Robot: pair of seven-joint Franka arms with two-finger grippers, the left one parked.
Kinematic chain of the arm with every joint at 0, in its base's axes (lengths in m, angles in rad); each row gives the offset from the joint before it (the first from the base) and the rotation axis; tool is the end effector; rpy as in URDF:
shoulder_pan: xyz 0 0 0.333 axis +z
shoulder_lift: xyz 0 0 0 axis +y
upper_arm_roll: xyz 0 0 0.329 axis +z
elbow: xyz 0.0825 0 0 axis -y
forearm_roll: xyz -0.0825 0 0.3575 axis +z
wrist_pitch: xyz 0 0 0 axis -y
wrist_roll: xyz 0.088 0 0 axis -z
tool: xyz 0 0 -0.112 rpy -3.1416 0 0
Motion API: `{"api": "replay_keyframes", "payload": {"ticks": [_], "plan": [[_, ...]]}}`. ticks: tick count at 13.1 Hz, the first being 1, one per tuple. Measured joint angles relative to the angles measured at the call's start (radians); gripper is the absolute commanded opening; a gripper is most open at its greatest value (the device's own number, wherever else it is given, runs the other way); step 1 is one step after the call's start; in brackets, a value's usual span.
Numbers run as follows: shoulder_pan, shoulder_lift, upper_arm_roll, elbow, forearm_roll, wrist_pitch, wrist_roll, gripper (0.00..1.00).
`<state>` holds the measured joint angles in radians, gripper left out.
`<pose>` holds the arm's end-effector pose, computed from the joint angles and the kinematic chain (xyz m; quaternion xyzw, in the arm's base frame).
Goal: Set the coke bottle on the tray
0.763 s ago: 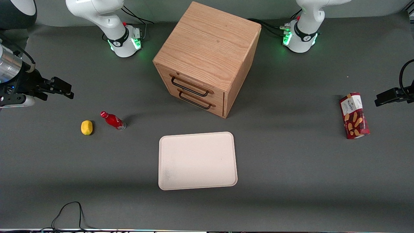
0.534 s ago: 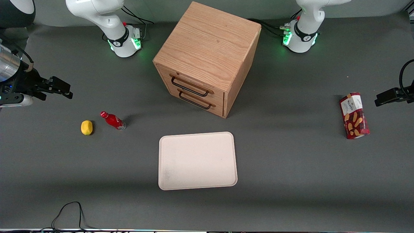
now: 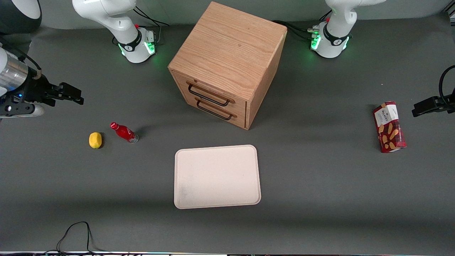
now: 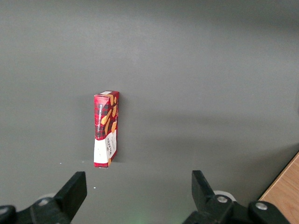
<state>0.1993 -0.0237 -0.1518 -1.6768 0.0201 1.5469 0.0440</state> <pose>0.5128 0.0258 0.5959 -0.9985 -0.0016 0.0537 0.0094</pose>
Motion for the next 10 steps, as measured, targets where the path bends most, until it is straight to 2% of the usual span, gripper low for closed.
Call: {"api": "replay_keyframes", "payload": {"ticks": [3,10], "plan": [[0.000,-0.031,0.000,-0.110,0.000,0.044,0.000,1.00],[0.000,-0.141,0.000,-0.489,-0.008,0.349,0.000,1.00]]}}
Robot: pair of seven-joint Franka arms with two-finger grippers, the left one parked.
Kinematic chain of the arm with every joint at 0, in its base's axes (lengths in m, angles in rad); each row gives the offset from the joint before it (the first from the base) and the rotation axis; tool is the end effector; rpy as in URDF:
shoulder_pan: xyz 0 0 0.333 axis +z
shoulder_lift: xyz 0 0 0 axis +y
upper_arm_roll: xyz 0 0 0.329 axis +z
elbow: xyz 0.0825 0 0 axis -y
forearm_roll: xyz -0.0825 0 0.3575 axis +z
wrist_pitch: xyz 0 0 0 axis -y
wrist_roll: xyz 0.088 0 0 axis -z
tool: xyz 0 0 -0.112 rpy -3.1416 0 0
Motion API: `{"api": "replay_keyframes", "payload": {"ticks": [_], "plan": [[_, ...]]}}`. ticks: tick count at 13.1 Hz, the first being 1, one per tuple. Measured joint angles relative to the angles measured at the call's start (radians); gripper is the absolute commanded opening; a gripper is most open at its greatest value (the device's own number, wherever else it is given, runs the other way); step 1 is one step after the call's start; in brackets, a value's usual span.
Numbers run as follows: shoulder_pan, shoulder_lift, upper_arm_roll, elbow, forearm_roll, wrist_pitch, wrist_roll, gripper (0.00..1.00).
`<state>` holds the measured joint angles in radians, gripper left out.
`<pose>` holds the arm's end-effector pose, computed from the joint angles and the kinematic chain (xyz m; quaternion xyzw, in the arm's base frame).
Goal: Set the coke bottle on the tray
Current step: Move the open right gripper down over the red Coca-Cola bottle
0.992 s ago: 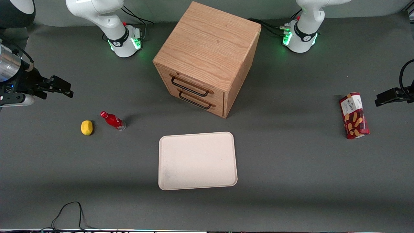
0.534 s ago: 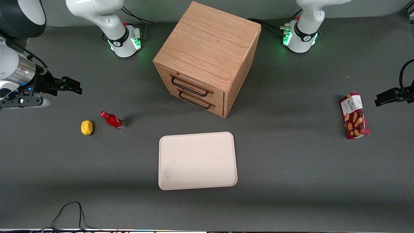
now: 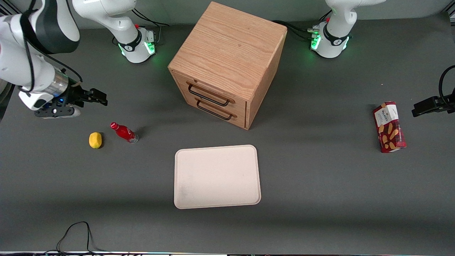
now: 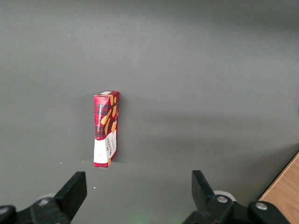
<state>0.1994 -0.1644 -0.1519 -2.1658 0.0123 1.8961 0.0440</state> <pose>0.4624 0.0203 0.4753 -0.9984 -0.0011 0.0544 0.0156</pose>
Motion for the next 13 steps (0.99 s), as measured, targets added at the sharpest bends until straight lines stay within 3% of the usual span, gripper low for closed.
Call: {"api": "replay_keyframes", "payload": {"ticks": [7,13], "plan": [[0.000,0.016,0.000,-0.112,-0.011,0.182,0.000,1.00],[0.002,0.150,0.003,-0.123,-0.011,0.350,0.000,1.00]]}}
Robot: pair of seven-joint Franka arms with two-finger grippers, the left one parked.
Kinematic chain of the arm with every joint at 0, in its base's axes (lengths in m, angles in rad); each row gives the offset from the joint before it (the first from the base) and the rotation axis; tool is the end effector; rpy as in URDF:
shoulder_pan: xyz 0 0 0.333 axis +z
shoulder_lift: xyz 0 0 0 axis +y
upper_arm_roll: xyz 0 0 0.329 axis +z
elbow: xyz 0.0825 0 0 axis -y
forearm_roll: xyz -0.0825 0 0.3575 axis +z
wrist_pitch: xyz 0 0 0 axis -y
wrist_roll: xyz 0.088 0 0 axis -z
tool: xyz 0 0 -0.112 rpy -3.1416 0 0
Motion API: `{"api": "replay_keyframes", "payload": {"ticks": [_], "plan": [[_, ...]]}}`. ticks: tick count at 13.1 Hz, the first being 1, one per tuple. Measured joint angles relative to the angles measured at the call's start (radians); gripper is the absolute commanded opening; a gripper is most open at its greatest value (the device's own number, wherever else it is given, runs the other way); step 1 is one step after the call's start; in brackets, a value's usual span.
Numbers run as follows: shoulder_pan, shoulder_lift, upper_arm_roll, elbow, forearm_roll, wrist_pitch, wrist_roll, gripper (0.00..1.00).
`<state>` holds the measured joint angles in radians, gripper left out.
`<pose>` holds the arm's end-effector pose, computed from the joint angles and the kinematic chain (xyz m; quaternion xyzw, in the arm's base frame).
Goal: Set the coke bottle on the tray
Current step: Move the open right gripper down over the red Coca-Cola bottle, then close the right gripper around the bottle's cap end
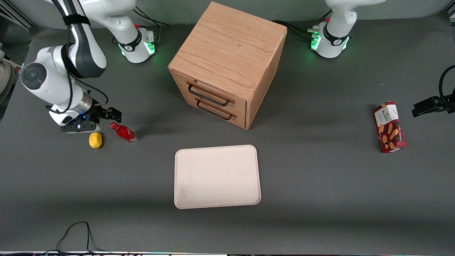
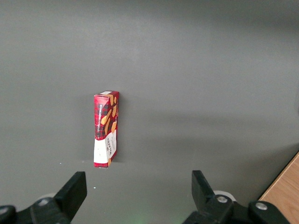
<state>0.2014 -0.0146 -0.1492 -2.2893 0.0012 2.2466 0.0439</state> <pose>0.4878 0.0254 0.3802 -0.9999 -0.0038 0.0142 0.0009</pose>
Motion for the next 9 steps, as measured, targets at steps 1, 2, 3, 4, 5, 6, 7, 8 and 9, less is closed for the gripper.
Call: {"api": "replay_keyframes", "payload": {"ticks": [1,2,3,4,5,6,7,8,9], "plan": [[0.001,0.021,0.000,0.000,0.000,0.021,0.000,1.00],[0.001,0.039,0.001,0.000,0.000,0.040,0.000,1.00],[0.002,0.054,0.001,0.000,0.000,0.063,0.000,1.00],[0.002,0.068,0.001,0.000,0.000,0.083,0.000,1.00],[0.002,0.079,0.001,0.000,0.000,0.095,0.000,1.00],[0.002,0.088,0.001,0.000,0.000,0.101,0.000,1.00],[0.003,0.093,0.001,-0.001,0.000,0.102,0.000,1.00],[0.003,0.095,0.002,-0.003,0.000,0.102,0.000,1.00],[0.003,0.096,0.002,-0.007,0.000,0.102,0.000,1.00]]}}
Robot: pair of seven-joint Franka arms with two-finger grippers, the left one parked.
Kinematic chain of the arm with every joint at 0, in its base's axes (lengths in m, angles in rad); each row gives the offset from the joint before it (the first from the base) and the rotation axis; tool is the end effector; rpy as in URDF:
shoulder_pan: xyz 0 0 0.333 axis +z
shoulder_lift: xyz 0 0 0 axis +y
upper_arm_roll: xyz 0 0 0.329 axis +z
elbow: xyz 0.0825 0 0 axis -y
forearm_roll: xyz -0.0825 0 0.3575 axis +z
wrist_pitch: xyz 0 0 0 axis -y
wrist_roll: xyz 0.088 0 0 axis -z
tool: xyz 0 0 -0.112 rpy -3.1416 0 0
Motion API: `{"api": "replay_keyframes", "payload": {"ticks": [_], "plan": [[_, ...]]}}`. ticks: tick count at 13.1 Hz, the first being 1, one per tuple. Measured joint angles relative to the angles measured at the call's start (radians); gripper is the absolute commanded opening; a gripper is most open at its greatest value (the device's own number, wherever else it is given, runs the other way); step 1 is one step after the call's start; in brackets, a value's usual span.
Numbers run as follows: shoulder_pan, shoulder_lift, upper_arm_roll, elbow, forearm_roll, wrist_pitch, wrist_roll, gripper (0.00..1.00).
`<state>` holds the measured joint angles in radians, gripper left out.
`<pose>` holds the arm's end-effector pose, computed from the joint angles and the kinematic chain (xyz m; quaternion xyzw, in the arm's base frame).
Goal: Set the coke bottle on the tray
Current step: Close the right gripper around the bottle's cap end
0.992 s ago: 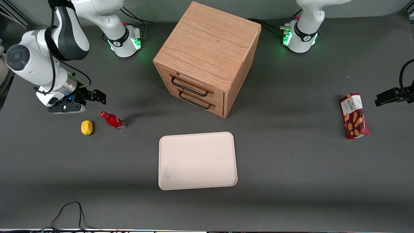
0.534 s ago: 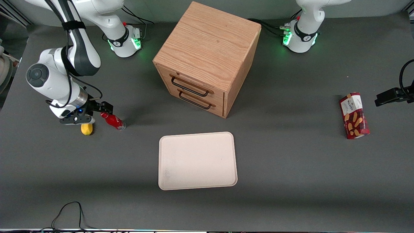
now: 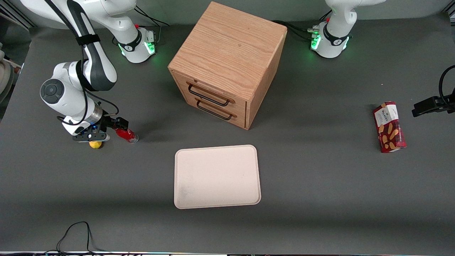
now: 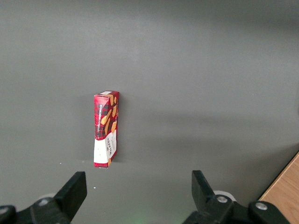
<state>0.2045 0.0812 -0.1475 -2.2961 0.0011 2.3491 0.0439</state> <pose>0.4998 0.0289 0.3392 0.9999 0.0063 -0.0134 0.0063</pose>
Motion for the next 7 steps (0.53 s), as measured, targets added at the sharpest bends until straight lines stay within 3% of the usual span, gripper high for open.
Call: {"api": "replay_keyframes", "payload": {"ticks": [2,7], "plan": [[0.000,0.000,0.000,-0.008,0.000,0.000,0.000,0.91],[0.001,0.000,0.000,-0.019,0.000,-0.001,0.000,0.39]]}}
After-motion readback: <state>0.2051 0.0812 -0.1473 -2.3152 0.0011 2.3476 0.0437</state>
